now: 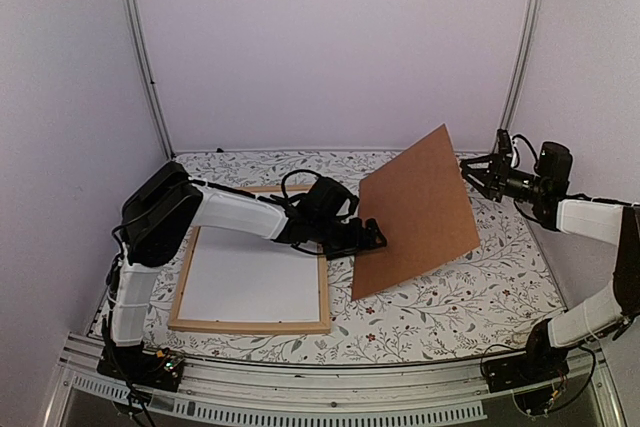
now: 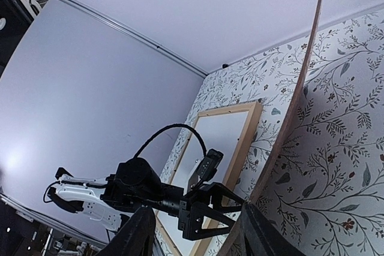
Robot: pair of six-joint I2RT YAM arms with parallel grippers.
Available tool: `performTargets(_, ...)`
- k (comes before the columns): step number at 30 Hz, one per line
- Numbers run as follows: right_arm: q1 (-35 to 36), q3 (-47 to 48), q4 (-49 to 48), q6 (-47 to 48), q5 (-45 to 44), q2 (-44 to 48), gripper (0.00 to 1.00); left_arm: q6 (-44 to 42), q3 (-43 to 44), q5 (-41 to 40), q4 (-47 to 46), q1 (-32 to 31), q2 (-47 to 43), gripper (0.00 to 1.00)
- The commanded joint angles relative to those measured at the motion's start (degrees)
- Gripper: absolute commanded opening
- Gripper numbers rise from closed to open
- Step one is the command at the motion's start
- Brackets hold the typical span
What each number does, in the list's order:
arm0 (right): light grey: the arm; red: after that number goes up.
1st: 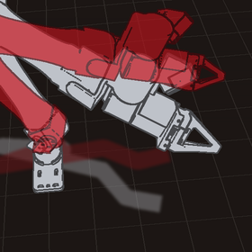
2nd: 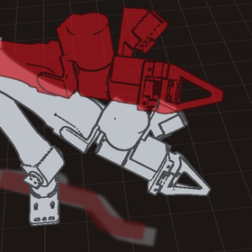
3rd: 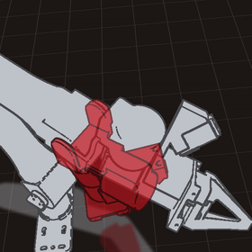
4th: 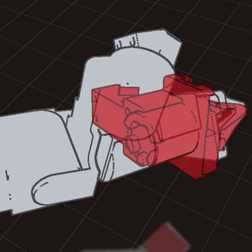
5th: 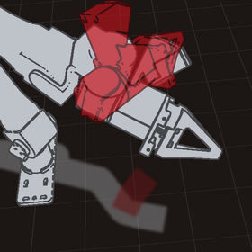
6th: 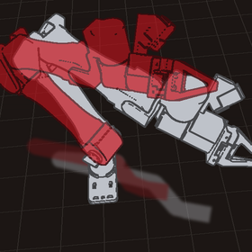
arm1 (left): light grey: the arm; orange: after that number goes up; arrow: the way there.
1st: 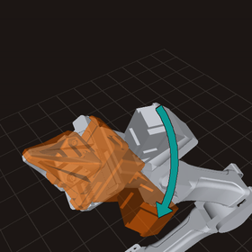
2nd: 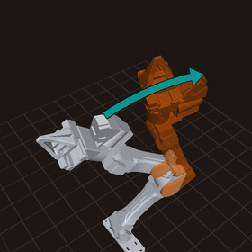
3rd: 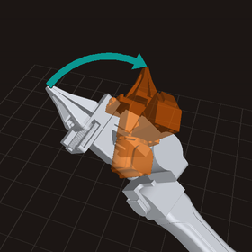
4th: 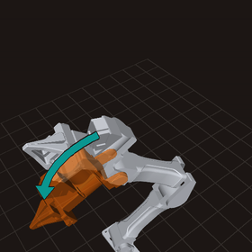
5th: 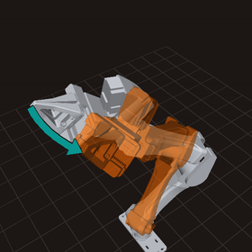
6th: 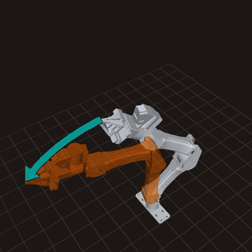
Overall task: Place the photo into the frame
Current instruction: Pick up the backboard from the center of the board.
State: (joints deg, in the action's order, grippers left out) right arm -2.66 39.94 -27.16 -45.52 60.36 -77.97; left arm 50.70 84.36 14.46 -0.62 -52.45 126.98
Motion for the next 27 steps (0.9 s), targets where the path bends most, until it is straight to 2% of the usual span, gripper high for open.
performTargets(1,5.76,0.45,3.35,-1.92,3.55,-1.13,0.5,-0.11,-0.95,5.3,-2.8,-2.8,-1.29,0.97)
performTargets(12,8.75,1.72,4.04,-3.37,1.6,-0.33,0.49,-0.01,-0.95,5.44,-3.07,-2.93,-1.65,0.97)
performTargets(17,8.85,2.02,7.12,-2.65,-0.53,0.47,0.48,0.01,-1.21,5.33,-3.15,-2.93,-1.65,0.97)
performTargets(22,9.65,4.55,15.26,-0.07,-4.32,0.89,0.47,0.15,-1.15,5.47,-3.33,-2.94,-1.56,0.97)
performTargets(27,10.43,4.84,17.21,-0.28,-6.71,1.24,0.46,0.14,-1.21,5.44,-3.33,-2.94,-1.38,0.97)
